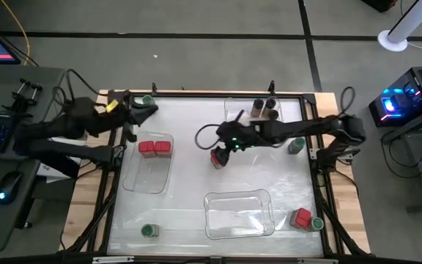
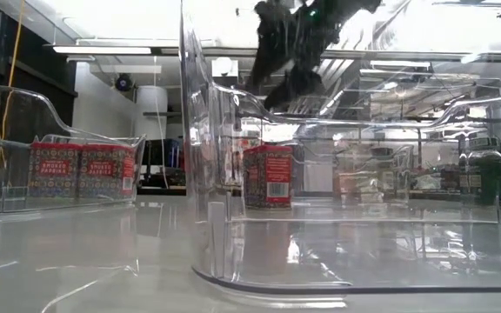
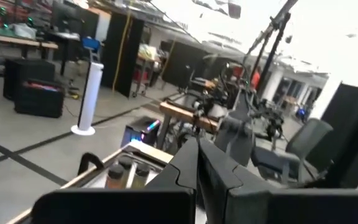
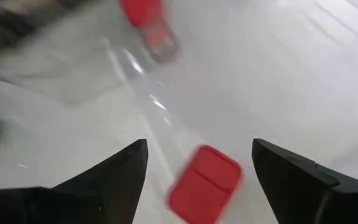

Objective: Sort spices by type
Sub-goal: Put the red seasoning can into the middle left transparent bin

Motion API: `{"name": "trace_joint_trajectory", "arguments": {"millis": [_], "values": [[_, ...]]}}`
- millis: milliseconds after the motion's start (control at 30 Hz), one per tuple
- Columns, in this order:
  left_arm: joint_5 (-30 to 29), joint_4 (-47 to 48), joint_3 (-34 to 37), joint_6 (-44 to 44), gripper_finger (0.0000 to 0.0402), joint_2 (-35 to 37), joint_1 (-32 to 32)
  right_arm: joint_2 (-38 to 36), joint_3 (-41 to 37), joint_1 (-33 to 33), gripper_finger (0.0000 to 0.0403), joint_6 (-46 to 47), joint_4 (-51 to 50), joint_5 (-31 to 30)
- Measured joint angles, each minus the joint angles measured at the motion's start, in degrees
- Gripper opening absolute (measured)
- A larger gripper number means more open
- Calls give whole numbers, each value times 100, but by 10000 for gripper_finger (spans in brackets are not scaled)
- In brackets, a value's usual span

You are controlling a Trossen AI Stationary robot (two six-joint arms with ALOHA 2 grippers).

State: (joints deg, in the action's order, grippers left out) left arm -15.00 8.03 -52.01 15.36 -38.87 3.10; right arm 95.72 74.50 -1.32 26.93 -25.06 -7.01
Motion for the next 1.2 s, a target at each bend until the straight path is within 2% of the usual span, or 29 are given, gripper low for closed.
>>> {"name": "trace_joint_trajectory", "arguments": {"millis": [233, 400, 733, 1033, 1200], "values": [[-51, 220, 0, 119, 0, 20, 0, 1201, 1365, -2, 287, 642, -1465, -149], [-46, 549, 2, 361, 0, -15, 0, 1736, 2067, -2, 287, 1464, -2417, -189], [-42, 763, 2, 455, 0, -73, -2, 1977, 2185, 117, 287, 2228, -2848, -190], [-41, 762, 2, 454, 0, -74, -2, 2025, 2183, 221, 287, 2388, -2732, -240], [-42, 763, 2, 492, 0, -74, -2, 2365, 2179, 225, 287, 2409, -2715, -162]]}}
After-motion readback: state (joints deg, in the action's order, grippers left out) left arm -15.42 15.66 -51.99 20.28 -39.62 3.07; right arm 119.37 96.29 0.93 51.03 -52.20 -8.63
